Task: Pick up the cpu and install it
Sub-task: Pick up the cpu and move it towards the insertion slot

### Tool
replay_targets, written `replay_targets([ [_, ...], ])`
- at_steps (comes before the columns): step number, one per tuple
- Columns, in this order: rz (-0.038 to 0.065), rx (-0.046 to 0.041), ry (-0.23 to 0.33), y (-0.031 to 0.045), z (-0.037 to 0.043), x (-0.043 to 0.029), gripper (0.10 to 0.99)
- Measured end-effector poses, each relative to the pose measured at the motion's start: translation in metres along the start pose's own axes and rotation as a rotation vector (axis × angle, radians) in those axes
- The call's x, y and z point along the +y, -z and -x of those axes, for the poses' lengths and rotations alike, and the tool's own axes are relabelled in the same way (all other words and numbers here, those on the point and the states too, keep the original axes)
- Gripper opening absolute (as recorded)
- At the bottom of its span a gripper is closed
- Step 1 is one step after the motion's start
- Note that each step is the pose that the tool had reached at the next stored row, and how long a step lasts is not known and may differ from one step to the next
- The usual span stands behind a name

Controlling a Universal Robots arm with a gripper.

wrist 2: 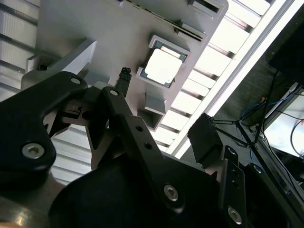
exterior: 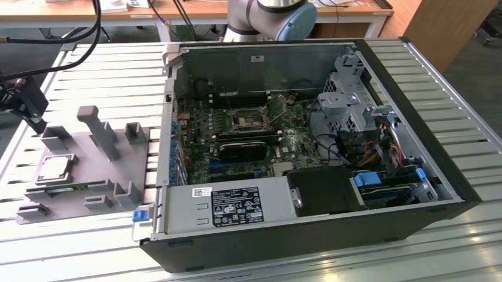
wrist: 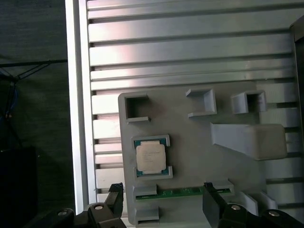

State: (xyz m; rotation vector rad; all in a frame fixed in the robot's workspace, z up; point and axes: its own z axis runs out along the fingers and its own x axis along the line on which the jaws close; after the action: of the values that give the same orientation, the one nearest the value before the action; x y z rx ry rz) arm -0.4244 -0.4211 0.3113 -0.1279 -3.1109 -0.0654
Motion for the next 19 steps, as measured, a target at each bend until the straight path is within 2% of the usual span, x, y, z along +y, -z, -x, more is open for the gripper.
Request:
replay_targets([
  [9, 0.000, -0.0001, 0.000, -0.0050, 0.0001, -0.0002, 0.761],
  [19, -0.001, 0.0009, 0.022, -0.0168, 0.0005, -0.0007, 0.761],
])
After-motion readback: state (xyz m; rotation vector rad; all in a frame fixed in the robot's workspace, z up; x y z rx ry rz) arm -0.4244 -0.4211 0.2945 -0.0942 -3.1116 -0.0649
